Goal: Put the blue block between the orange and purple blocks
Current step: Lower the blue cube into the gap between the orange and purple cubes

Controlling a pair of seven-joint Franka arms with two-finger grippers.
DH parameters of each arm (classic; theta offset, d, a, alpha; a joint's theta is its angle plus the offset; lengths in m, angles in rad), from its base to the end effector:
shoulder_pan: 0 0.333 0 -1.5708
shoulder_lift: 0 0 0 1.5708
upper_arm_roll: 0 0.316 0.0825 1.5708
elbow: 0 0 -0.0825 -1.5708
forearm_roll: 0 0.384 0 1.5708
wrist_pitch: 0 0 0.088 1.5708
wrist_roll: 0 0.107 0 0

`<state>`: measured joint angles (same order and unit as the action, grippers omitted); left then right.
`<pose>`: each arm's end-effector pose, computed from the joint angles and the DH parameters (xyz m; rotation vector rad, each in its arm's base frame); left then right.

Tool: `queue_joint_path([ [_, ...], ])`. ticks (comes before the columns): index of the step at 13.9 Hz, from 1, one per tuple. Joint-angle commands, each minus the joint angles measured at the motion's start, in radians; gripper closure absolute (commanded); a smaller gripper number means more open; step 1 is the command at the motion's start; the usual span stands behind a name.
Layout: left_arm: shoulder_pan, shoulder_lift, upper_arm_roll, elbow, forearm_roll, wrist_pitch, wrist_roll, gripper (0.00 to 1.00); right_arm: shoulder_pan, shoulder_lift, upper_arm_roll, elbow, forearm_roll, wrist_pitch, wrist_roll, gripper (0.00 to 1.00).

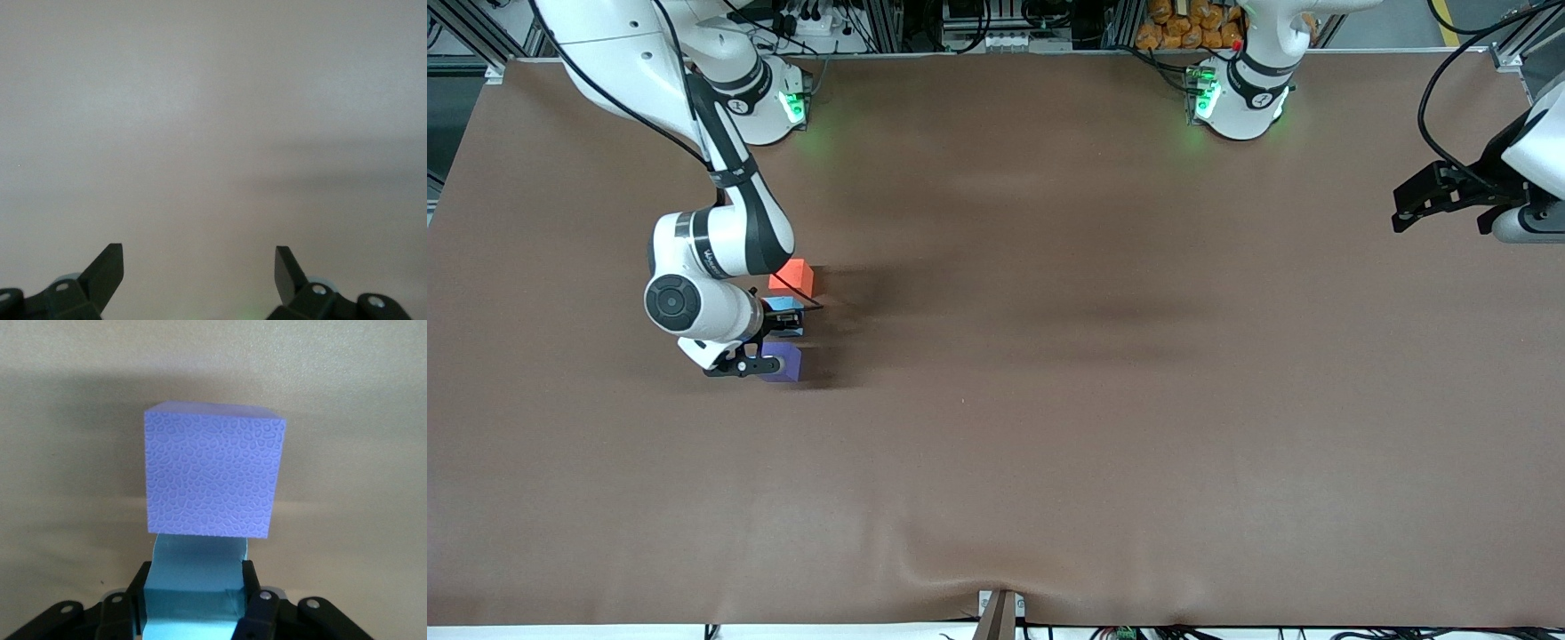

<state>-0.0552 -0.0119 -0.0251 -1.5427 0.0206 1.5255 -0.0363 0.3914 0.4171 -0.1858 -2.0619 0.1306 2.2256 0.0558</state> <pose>0.5450 -0.0417 0.6403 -3.1197 0.0673 0.0064 0.5514 0.1191 0.2146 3.1020 0.0991 -0.3791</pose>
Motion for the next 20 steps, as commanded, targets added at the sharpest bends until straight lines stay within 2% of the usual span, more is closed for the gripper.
queue_joint_path([
  [1,0.006,0.001,-0.006,0.006,0.019,-0.008,0.009,0.0,0.003,-0.017,0.0,-0.037,0.006,0.034,0.001,1.0],
  [10,0.005,0.001,-0.007,0.006,0.019,-0.01,0.0,0.0,0.003,0.002,0.003,-0.035,0.007,0.052,0.003,1.0],
  [11,0.005,0.001,-0.007,0.006,0.019,-0.01,0.0,0.0,0.003,0.005,0.003,-0.035,0.007,0.055,0.003,0.95],
  [12,0.005,0.001,-0.007,0.006,0.019,-0.01,0.004,0.0,0.003,0.008,0.005,-0.034,0.007,0.055,0.003,0.69],
  [13,0.005,0.001,-0.007,0.006,0.019,-0.01,0.01,0.0,0.003,0.009,0.005,-0.032,0.009,0.055,0.004,0.18],
  [14,0.005,0.0,-0.007,0.006,0.019,-0.015,0.015,0.0,0.0,0.009,0.006,-0.03,0.009,0.054,0.006,0.0],
  [18,0.006,-0.013,-0.01,0.009,0.019,-0.064,0.016,0.0,0.003,-0.001,0.006,-0.001,0.009,0.01,0.012,0.0],
  [20,0.006,-0.013,-0.012,0.01,0.019,-0.062,0.027,0.0,-0.008,-0.012,0.005,0.083,0.009,-0.137,0.006,0.0],
])
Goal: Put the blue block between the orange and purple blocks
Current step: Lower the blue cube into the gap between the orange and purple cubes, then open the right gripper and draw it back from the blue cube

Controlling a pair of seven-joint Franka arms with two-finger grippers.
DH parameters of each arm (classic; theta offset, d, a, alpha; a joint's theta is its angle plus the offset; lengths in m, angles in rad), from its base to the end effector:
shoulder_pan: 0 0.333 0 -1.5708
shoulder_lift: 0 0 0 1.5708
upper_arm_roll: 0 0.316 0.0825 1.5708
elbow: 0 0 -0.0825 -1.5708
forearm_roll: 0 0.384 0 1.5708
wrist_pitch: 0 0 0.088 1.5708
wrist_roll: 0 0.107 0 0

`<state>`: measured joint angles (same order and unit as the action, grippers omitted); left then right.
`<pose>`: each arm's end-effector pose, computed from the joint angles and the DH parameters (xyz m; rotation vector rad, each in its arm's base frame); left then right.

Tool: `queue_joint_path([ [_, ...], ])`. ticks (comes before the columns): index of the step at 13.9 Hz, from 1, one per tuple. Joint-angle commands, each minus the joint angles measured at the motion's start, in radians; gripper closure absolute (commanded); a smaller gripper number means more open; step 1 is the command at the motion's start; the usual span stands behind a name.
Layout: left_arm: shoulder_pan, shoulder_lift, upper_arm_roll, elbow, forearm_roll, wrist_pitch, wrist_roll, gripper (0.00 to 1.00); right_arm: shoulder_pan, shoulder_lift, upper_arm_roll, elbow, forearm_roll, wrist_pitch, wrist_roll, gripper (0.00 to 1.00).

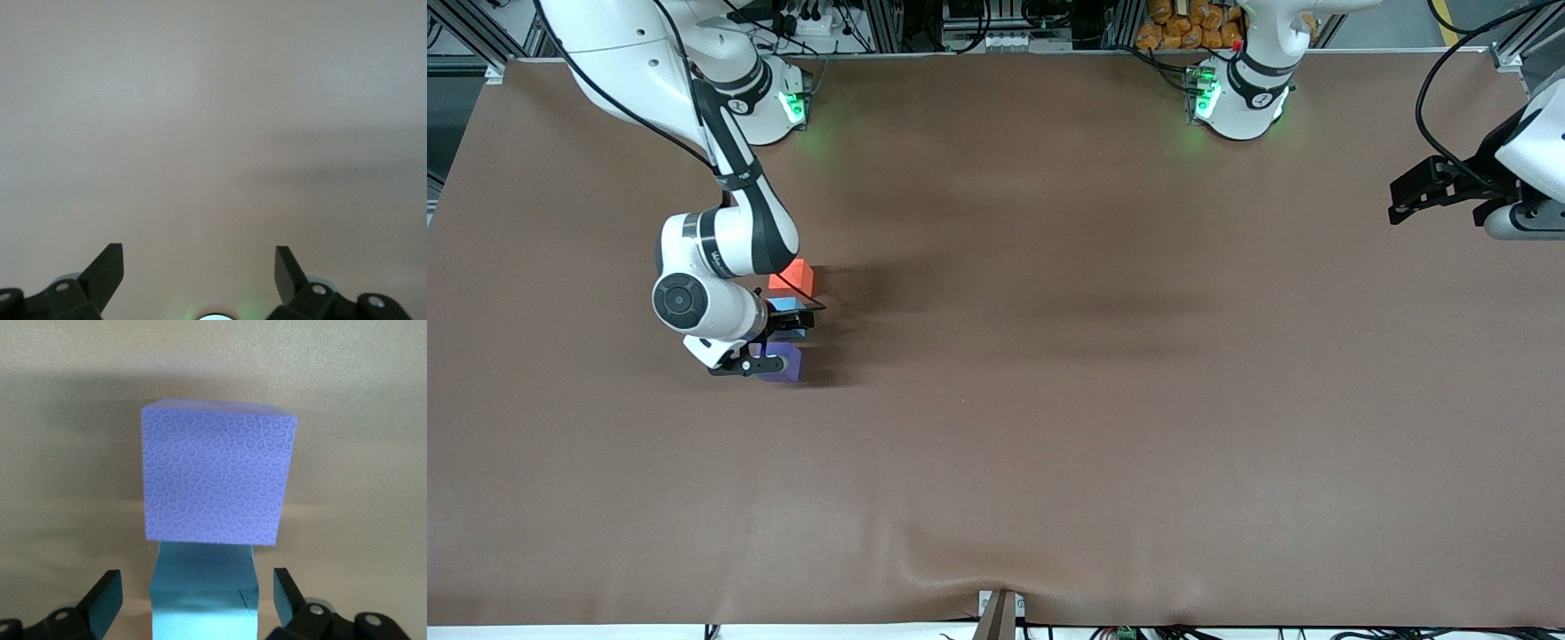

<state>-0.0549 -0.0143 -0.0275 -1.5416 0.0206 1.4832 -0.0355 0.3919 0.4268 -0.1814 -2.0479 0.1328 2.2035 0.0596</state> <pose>0.5396 -0.0423 0.6385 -3.1166 0.0710 0.0667 0.5519 0.1226 0.2128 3.0978 0.0995 -0.4071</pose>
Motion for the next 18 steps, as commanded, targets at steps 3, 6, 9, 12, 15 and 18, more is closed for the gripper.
queue_joint_path([
  [3,0.007,-0.012,-0.008,0.009,0.019,-0.02,0.072,0.0,-0.03,-0.033,-0.004,0.23,0.007,-0.322,0.009,0.0],
  [6,0.007,-0.019,-0.005,0.006,0.016,-0.02,0.075,0.0,-0.076,-0.025,-0.004,0.491,0.008,-0.531,-0.001,0.0],
  [9,0.026,-0.019,-0.005,0.006,0.002,-0.021,0.063,0.0,-0.135,-0.008,-0.003,0.701,0.002,-0.688,-0.004,0.0],
  [12,0.029,-0.019,-0.005,0.005,0.001,-0.021,0.062,0.0,-0.185,-0.016,-0.007,0.823,-0.005,-0.725,-0.007,0.0],
  [15,0.03,-0.018,-0.003,0.005,0.001,-0.021,0.057,0.0,-0.255,-0.017,-0.01,0.899,-0.007,-0.777,-0.081,0.0],
  [18,0.027,-0.012,-0.006,0.008,0.001,-0.009,0.039,0.0,-0.258,-0.034,-0.021,0.937,-0.1,-0.861,-0.087,0.0],
])
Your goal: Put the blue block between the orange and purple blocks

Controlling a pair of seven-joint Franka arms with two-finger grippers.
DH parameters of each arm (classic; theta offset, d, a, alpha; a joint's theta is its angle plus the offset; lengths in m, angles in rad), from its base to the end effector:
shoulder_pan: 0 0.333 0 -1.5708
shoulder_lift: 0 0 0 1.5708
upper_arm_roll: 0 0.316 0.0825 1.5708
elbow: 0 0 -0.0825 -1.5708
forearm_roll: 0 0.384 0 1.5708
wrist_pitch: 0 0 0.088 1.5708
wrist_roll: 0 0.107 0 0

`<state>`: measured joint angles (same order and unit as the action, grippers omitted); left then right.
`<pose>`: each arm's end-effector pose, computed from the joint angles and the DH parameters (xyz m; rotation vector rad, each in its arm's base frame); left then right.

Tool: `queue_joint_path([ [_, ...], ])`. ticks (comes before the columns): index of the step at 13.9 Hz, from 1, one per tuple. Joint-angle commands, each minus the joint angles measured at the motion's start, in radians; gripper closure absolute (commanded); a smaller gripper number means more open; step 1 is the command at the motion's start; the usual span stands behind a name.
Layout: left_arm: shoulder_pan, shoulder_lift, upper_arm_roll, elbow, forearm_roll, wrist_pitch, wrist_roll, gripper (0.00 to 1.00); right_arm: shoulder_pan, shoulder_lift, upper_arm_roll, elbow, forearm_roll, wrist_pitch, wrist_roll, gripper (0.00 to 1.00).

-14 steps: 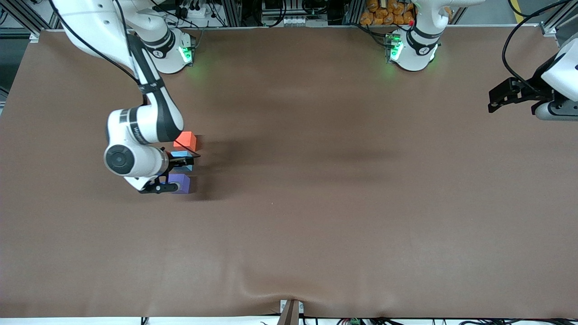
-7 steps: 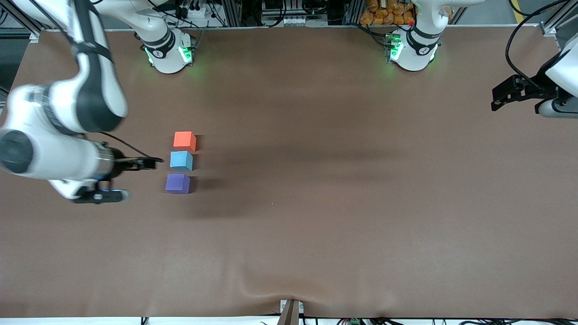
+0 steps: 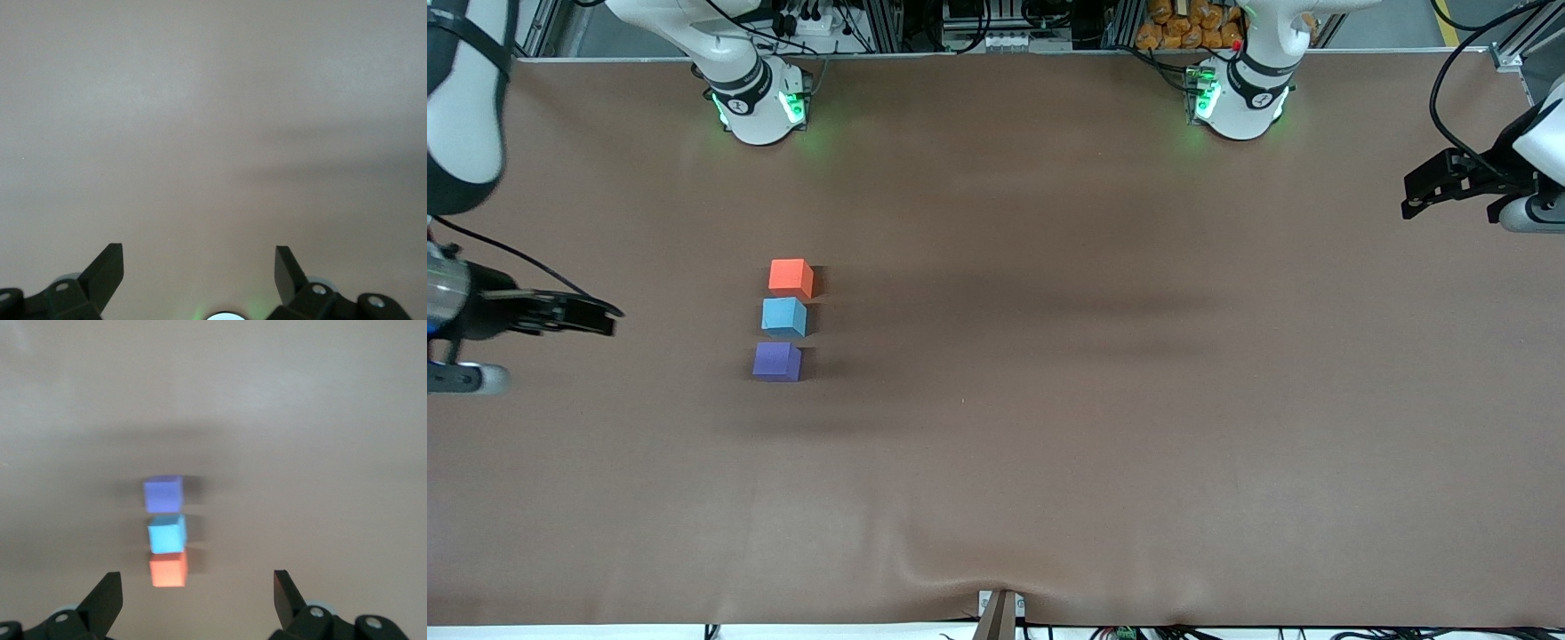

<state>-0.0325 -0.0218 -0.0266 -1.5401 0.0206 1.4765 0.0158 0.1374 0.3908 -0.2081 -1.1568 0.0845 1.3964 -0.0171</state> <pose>0.5374 -0.0296 0.6427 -3.1168 0.1144 0.0645 0.6483 -0.0070 0.5699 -3.1224 0.0551 0.2243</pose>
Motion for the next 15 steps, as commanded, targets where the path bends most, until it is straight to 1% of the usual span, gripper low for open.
queue_joint_path([
  [1,0.005,-0.003,-0.009,0.006,-0.001,0.01,-0.013,0.0,-0.019,-0.016,0.004,0.046,-0.061,-0.062,-0.012,0.0],
  [3,0.003,0.003,-0.009,0.005,-0.001,0.025,-0.013,0.0,-0.028,-0.05,0.006,0.046,-0.098,-0.066,-0.068,0.0],
  [5,0.002,0.005,-0.01,0.006,-0.001,0.028,-0.013,0.0,-0.038,-0.081,0.006,0.048,-0.104,-0.068,-0.176,0.0],
  [6,-0.001,0.005,-0.013,0.008,-0.001,0.028,-0.013,0.0,-0.036,-0.133,0.009,0.036,-0.1,-0.095,-0.169,0.0],
  [7,-0.001,0.005,-0.013,0.008,-0.001,0.03,-0.013,0.0,-0.027,-0.162,0.012,0.023,-0.1,-0.123,-0.117,0.0],
  [9,0.005,0.005,-0.013,0.005,-0.001,0.033,-0.013,0.0,-0.027,-0.203,0.015,-0.033,-0.085,-0.114,0.026,0.0],
  [11,0.005,0.005,-0.013,0.005,-0.001,0.033,-0.013,0.0,-0.027,-0.231,0.015,-0.066,-0.085,-0.097,0.035,0.0],
  [12,0.005,0.005,-0.013,0.005,-0.001,0.033,-0.013,0.0,-0.033,-0.259,0.015,-0.111,-0.083,-0.067,0.034,0.0],
  [14,0.005,0.006,-0.013,0.005,-0.001,0.033,-0.013,0.0,-0.03,-0.358,0.015,-0.263,-0.083,0.031,0.034,0.0],
  [15,0.005,0.005,-0.013,0.005,-0.001,0.031,-0.014,0.0,-0.025,-0.392,0.016,-0.311,-0.086,0.058,0.034,0.0],
])
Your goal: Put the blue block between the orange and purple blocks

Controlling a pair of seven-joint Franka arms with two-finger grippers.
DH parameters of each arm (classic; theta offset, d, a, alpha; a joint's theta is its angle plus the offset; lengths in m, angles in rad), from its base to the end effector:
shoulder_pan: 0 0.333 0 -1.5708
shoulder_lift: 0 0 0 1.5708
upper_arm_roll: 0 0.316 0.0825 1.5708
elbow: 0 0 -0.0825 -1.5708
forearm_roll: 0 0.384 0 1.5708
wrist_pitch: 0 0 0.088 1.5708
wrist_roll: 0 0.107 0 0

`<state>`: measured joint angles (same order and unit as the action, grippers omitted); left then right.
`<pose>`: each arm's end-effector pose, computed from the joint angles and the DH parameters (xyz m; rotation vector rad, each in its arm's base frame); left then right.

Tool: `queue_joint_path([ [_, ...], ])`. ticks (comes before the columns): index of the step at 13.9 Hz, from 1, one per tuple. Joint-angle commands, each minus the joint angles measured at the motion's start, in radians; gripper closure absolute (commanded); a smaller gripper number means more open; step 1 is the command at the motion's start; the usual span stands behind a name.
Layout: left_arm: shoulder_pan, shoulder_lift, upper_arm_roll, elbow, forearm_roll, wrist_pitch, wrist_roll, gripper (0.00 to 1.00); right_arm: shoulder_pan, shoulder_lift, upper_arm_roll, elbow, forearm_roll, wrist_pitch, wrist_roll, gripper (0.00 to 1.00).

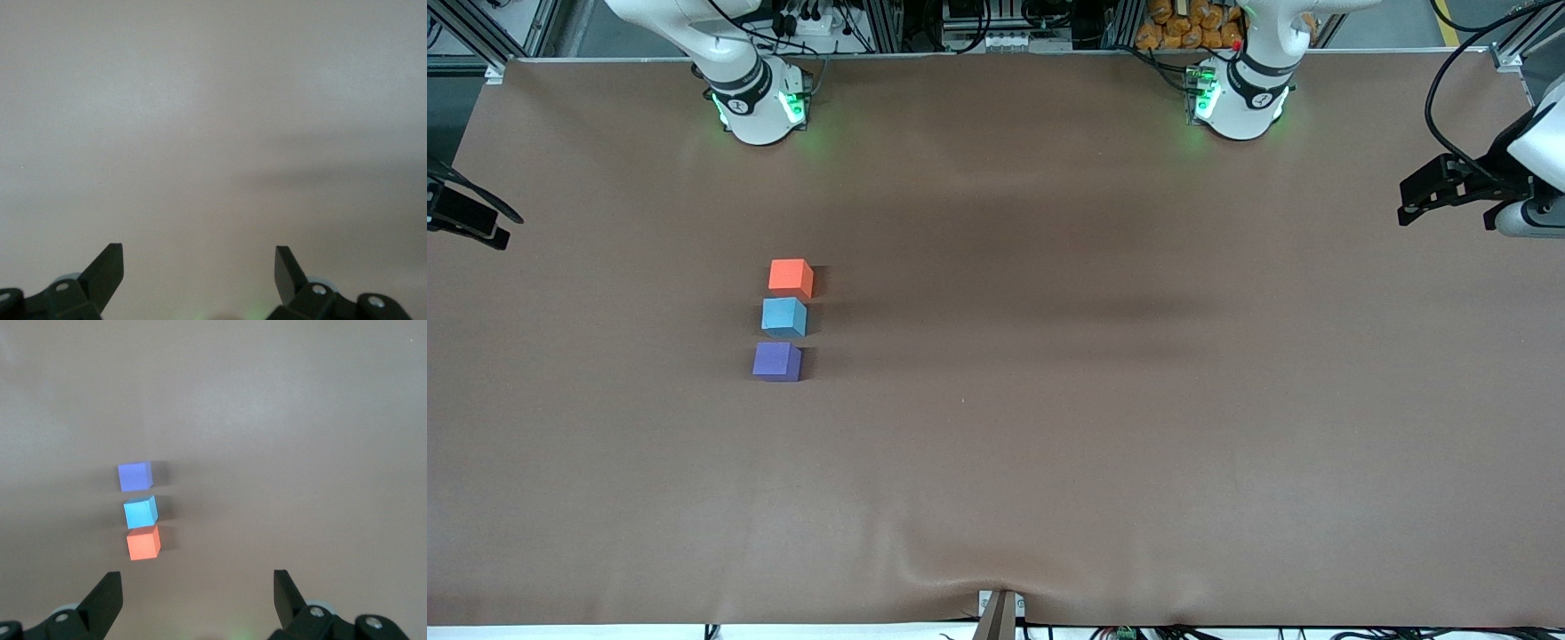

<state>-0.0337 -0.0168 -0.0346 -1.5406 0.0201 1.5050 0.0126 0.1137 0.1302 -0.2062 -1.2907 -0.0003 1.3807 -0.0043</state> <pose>0.5417 -0.0350 0.6422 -3.1178 0.1244 0.0284 0.5714 -0.0432 0.6655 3.1130 -0.1356 -0.0603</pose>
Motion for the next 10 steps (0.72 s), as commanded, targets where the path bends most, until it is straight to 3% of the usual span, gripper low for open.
queue_joint_path([
  [1,0.006,0.001,-0.005,0.005,0.0,0.003,-0.013,0.0,-0.002,-0.147,0.016,-0.191,-0.001,0.073,0.02,0.0],
  [6,0.006,0.001,-0.005,0.004,0.0,0.003,-0.013,0.0,0.014,-0.141,0.025,-0.173,-0.009,0.081,-0.002,0.0],
  [10,0.006,0.001,-0.005,0.005,0.0,0.003,-0.013,0.0,-0.129,-0.142,0.177,-0.173,0.0,0.084,-0.003,0.0],
])
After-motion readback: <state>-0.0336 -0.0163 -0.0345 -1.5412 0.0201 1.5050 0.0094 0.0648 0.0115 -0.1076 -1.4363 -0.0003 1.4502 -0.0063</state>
